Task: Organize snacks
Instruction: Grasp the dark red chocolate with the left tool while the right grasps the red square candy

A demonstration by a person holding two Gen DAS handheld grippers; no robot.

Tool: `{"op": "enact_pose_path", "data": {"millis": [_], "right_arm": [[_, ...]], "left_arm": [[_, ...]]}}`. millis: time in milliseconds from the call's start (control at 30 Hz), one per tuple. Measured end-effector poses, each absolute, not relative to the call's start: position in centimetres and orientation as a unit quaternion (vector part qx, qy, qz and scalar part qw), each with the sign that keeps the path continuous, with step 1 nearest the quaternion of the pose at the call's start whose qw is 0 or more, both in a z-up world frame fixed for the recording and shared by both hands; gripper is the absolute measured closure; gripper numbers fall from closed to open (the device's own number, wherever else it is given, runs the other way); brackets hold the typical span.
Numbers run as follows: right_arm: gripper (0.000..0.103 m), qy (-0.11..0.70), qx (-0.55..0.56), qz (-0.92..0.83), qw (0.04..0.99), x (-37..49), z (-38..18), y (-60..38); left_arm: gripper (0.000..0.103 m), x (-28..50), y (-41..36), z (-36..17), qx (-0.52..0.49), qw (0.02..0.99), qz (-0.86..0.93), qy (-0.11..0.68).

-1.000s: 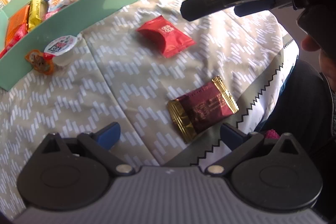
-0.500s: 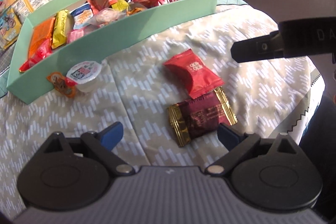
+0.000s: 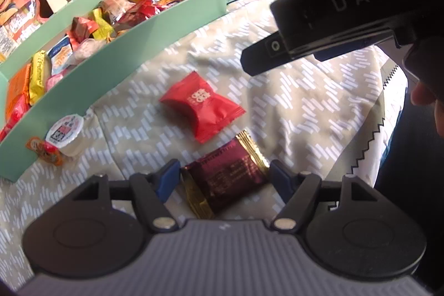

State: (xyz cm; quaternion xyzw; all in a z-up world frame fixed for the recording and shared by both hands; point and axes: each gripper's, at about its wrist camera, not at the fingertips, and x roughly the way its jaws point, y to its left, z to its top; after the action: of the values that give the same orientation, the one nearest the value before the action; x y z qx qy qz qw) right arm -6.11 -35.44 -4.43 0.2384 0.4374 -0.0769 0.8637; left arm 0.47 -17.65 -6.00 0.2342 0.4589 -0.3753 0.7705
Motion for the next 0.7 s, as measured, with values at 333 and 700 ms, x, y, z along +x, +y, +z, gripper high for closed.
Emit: {"op": "enact_pose_path", "data": {"millis": [333,700], "right_arm": [[0.019,0.455,0.232,-0.043,0.859,-3.5,-5.6,-33.3],[0.042,0.477,0.119,-0.026,0.87,1.0,-6.7,-28.7]], "left_arm": [[0.032,3.9,-10.8,-5.9,0.162,0.81,-0.273,0.492],[0.063,4.5,-8.7,-5.5,0.129,0.829,-0.262,0.478]]}}
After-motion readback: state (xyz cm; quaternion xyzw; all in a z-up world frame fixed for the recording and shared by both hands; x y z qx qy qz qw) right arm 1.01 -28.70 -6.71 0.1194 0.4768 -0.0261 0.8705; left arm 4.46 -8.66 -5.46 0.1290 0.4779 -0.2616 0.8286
